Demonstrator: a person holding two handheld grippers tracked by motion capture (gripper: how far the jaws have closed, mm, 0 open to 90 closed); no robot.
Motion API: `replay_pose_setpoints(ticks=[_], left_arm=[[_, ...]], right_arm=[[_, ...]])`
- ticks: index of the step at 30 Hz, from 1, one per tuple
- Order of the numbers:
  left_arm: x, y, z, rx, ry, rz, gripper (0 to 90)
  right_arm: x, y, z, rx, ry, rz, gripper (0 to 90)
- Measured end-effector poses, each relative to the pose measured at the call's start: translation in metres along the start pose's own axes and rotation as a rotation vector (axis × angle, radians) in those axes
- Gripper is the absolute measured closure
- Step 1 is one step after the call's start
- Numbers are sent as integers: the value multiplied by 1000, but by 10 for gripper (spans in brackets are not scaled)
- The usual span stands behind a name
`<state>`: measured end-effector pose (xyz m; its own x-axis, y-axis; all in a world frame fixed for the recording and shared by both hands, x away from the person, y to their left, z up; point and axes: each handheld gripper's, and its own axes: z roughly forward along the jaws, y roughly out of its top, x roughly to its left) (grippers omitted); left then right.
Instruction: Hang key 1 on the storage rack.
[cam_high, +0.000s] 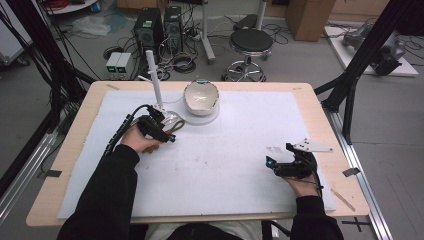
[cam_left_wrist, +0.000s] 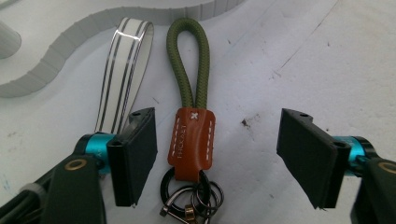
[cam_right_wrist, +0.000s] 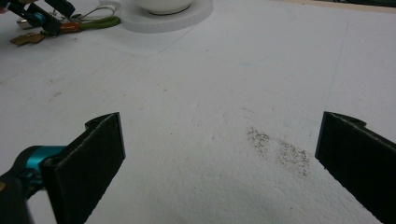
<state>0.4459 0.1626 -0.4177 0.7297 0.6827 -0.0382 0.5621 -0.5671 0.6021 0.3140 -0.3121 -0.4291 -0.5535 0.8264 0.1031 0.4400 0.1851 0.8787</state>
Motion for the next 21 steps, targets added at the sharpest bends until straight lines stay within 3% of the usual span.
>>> replay_pose_setpoints(ticks=[2,9,15,16,21], left_arm=[[1,-1,0,13,-4,0,371],[3,-3,7,53,12,-13,438],[7,-4,6,55,37,-2,626],[8,-5,6,48,33,-9,673],[13,-5,3,43,-3,-25,727]], right_arm=[[0,0,0,-1,0,-2,4],[0,0,0,1,-6,-20,4],[-2,0,-1,3,-9,-12,4],[-2,0,-1,3,-8,-15,4],[-2,-1,-2,-2,-10,-18,4]])
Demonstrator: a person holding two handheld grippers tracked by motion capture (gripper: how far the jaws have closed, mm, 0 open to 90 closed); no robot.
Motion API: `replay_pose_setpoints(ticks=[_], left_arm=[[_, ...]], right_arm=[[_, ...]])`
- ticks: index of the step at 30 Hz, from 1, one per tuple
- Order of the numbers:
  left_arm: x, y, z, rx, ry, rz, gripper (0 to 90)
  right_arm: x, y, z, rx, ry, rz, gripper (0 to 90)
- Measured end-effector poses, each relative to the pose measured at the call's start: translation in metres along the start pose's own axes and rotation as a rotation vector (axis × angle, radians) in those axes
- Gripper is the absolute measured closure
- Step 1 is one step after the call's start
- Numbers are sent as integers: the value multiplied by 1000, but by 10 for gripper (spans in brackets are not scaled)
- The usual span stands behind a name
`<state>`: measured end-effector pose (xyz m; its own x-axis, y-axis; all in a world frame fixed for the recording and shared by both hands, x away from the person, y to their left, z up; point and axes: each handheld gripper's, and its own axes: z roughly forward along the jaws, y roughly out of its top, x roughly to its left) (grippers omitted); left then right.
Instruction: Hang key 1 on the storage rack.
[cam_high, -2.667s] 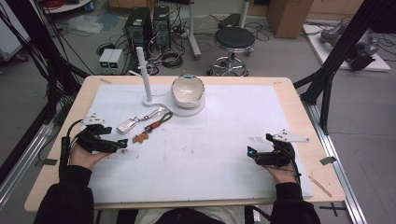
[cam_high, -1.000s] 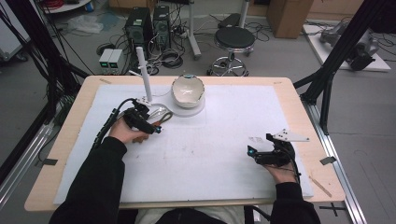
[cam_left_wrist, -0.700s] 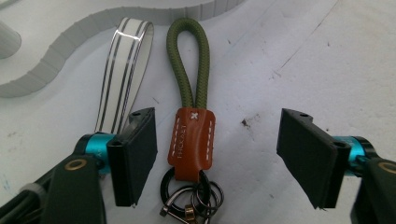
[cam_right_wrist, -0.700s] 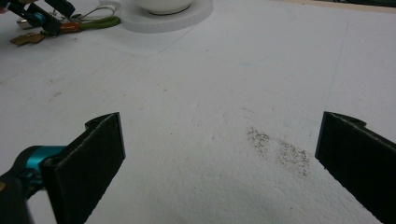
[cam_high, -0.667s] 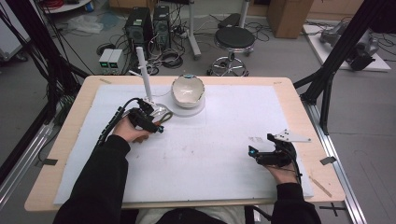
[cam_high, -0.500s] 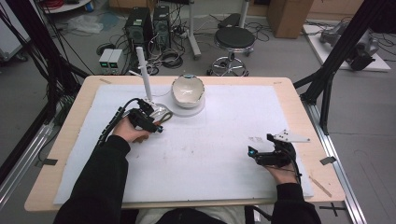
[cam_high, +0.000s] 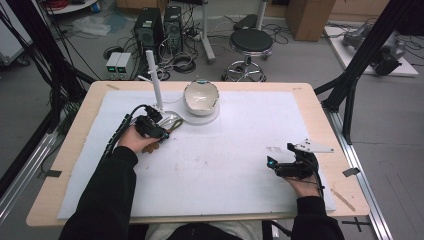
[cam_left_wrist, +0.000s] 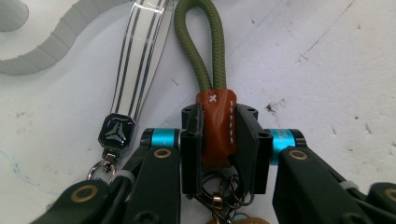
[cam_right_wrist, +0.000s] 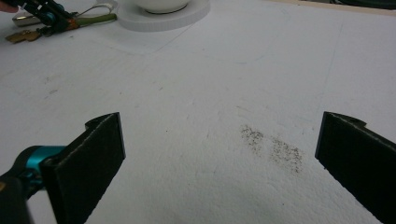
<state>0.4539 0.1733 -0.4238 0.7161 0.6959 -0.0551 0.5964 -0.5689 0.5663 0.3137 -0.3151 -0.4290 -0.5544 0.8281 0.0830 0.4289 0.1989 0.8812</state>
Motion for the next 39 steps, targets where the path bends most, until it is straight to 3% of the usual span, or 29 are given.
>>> replay_pose_setpoints(ticks=[6,18,24,30,34,39], left_arm=[[2,0,-2,1,-25,-10,732],[-2,0,-31,-39,7,24,733],[0,-1,-53,-103,-12,1,732],[0,-1,-68,-142,0,-3,732],[6,-3,-80,-171,-7,-34,733],[11,-5,-93,-193,21,-55,733]], right_arm=[[0,0,-1,-1,-2,6,4],[0,0,-1,-5,-3,4,4],[1,0,-1,-5,0,5,4],[0,0,-1,-8,-2,10,4],[0,0,-2,-13,-1,16,4],[-1,0,-1,-15,3,13,4]])
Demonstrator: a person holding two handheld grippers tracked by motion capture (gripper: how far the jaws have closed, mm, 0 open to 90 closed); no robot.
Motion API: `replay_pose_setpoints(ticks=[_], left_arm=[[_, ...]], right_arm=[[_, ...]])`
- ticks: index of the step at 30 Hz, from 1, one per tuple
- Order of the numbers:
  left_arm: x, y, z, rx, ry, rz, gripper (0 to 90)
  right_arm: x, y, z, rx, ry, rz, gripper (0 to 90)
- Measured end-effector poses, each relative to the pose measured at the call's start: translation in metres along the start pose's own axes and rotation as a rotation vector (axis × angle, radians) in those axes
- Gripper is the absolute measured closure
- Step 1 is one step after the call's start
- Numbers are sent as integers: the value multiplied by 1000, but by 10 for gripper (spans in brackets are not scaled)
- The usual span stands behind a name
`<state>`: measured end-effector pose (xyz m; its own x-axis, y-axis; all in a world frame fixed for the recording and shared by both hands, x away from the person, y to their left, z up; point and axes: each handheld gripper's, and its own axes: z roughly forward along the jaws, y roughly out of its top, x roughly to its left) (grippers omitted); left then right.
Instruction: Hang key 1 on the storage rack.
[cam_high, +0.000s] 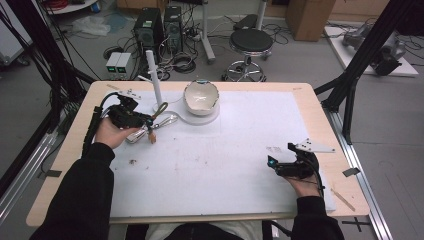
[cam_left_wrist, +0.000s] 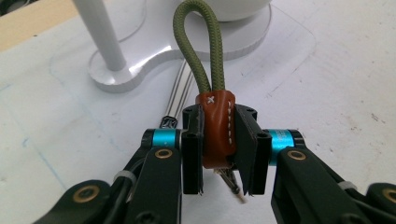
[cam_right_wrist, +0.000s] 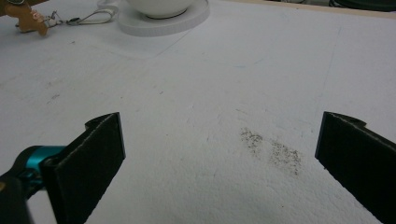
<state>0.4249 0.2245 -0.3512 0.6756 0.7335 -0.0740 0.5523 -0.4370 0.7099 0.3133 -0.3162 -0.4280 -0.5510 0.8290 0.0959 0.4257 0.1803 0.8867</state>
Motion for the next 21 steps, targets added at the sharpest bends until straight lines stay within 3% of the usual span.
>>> replay_pose_setpoints(ticks=[6,12,21], left_arm=[[2,5,-17,2,44,17,733],[6,18,-44,-47,72,31,733],[5,32,-69,-65,120,53,733]], right_arm=[[0,0,0,0,0,2,4],[0,0,0,1,-2,3,4],[0,1,0,-1,0,3,4]])
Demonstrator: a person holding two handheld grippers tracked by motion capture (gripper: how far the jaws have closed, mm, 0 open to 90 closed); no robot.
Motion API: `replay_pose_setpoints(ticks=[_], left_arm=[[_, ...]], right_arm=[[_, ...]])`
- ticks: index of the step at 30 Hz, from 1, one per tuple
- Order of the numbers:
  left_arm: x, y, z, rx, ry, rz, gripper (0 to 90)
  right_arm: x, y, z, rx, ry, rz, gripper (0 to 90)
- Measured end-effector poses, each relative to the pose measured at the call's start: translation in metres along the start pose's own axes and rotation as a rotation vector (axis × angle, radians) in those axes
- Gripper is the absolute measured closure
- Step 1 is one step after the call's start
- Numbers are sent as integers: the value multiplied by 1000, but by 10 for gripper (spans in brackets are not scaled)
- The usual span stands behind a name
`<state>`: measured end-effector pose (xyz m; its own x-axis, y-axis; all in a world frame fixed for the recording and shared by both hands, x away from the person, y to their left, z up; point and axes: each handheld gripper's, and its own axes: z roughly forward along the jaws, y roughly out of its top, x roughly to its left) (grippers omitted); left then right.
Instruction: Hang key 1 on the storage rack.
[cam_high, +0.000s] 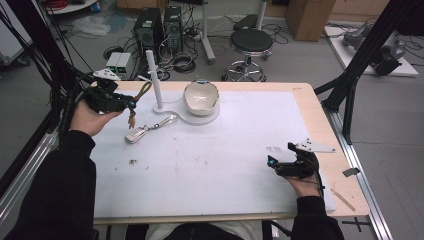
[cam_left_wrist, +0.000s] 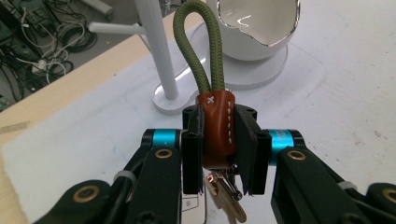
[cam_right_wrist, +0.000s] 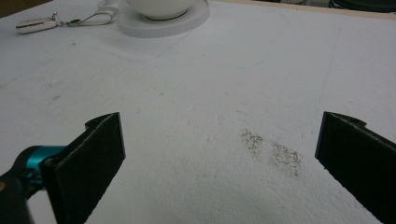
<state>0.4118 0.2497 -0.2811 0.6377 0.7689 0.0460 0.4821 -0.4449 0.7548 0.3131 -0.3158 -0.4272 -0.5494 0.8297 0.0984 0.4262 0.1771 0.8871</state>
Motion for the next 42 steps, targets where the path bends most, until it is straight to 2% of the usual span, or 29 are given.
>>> replay_pose_setpoints(ticks=[2,8,15,16,19,30,42], left_arm=[[0,6,-7,-2,13,11,734],[0,17,-16,-14,34,6,739],[-1,25,-18,-12,35,17,739],[0,27,-18,-1,47,20,739],[1,29,-18,-10,47,8,740],[-2,35,-4,26,71,2,740],[2,37,12,38,65,-4,740]], right_arm=[[0,0,0,1,-1,-1,4],[0,0,0,0,1,-2,4],[-1,0,0,-2,3,-6,4],[0,0,0,-3,3,-4,4],[0,0,0,-4,5,-1,4],[-2,0,-1,-6,4,3,4],[-2,-1,-2,5,6,10,4]])
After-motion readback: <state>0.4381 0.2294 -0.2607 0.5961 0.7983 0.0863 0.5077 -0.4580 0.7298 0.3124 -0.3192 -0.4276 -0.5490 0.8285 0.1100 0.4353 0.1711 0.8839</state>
